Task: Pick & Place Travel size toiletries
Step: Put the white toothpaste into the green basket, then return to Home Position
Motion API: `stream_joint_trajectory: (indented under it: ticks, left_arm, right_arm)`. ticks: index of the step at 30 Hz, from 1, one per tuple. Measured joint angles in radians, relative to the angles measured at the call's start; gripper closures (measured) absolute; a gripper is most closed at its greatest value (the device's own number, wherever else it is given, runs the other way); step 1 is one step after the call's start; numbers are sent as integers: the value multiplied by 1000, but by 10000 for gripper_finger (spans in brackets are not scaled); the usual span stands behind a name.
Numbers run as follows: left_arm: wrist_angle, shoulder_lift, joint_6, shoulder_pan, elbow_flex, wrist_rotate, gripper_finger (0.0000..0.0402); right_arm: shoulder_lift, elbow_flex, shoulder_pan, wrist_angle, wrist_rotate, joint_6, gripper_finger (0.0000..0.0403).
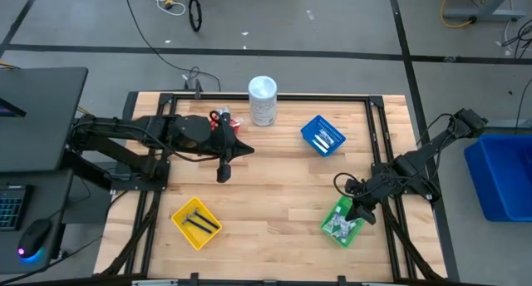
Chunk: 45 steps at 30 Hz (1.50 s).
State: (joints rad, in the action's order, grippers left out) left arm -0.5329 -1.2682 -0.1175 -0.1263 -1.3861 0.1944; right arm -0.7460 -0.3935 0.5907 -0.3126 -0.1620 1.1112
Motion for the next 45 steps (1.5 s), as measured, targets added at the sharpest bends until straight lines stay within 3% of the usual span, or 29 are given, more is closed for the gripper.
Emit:
stream_joint_trajectory:
  ticks: [5, 21, 25, 34, 41, 45]
  left_arm:
    - [0, 0, -2, 0, 0, 0, 399]
    - [0, -1, -2, 0, 0, 0, 398]
    - [0, -1, 0, 0, 0, 0, 397]
    - [8, -1, 4, 2, 0, 4, 397]
    - [15, 12, 47, 2, 10, 3, 399]
    - [51, 54, 46, 2, 92, -27, 399]
  right_arm:
    - [0, 0, 0, -7, -23, 32, 390]
    - [0, 0, 0, -34, -24, 70, 283]
    - [0, 0, -2, 49, 33, 29, 274]
    - [0, 0, -2, 273, 315, -291, 322]
    - [0, 0, -2, 388, 428, -519, 372]
    - [0, 0, -2, 425, 449, -611, 380]
